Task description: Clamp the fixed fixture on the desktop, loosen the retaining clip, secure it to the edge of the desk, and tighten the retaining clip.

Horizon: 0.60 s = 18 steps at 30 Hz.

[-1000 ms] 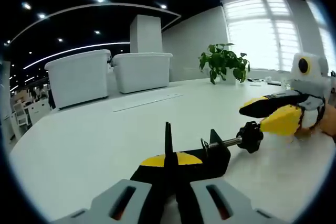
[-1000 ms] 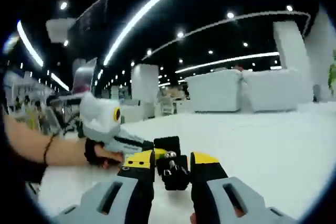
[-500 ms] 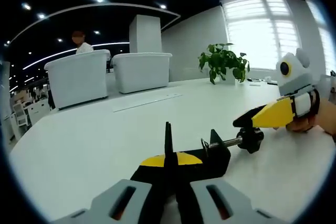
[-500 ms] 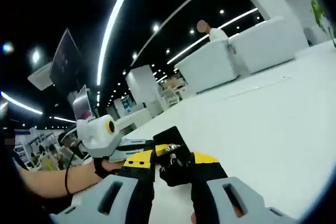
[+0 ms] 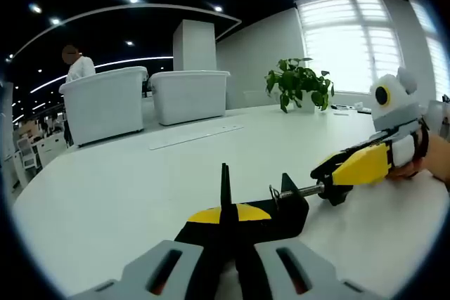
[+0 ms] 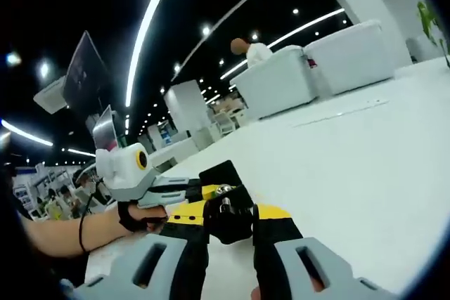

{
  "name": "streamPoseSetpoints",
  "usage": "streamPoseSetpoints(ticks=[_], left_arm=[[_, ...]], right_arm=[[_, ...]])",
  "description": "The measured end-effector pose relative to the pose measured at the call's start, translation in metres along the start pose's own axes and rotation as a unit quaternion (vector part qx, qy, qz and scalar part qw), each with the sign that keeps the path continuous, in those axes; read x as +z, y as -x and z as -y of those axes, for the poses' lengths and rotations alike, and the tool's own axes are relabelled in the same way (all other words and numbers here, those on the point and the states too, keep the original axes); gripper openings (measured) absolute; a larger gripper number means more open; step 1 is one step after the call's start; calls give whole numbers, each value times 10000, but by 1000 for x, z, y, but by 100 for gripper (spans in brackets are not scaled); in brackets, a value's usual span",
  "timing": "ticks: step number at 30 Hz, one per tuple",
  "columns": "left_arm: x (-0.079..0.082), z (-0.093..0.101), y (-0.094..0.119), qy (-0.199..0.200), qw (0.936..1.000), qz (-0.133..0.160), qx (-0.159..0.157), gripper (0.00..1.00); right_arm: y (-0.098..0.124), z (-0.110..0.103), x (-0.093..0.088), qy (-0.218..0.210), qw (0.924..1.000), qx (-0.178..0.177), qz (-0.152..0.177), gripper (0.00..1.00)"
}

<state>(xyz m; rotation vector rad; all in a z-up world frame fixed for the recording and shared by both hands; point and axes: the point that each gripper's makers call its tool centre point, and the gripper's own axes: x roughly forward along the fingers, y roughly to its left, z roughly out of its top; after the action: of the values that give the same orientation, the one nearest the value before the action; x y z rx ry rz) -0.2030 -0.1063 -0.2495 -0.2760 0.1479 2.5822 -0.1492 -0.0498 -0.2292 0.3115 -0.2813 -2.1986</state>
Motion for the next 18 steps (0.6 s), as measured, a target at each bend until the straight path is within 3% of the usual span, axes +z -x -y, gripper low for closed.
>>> streamPoseSetpoints(ticks=[4,7,9,10,11,13,15,18], left_arm=[[0,-2,0,7,10000,-3,17,5],[0,-5,-1,17,10000,-7,25,5],[0,-5,-1,20,10000,-7,34,5],[0,-4,0,22,10000,-7,35,5],[0,-4,0,26,10000,-8,42,5],[-1,-4,1,30,10000,-9,50,5],[-1,-4,2,38,10000,-11,68,5],[-1,-5,0,34,10000,-10,69,5]], right_arm=[[1,-8,2,1059,9941,-189,135,23],[3,-18,1,2104,9767,-362,216,23],[4,-23,1,2697,9616,-452,230,24],[3,-20,3,3272,9434,-502,214,24],[2,-19,4,3584,9317,-546,207,24],[1,-21,3,3920,9179,-591,188,24],[-1,-15,5,3886,9191,-617,184,23],[-3,-14,6,4087,9100,-673,174,23]])
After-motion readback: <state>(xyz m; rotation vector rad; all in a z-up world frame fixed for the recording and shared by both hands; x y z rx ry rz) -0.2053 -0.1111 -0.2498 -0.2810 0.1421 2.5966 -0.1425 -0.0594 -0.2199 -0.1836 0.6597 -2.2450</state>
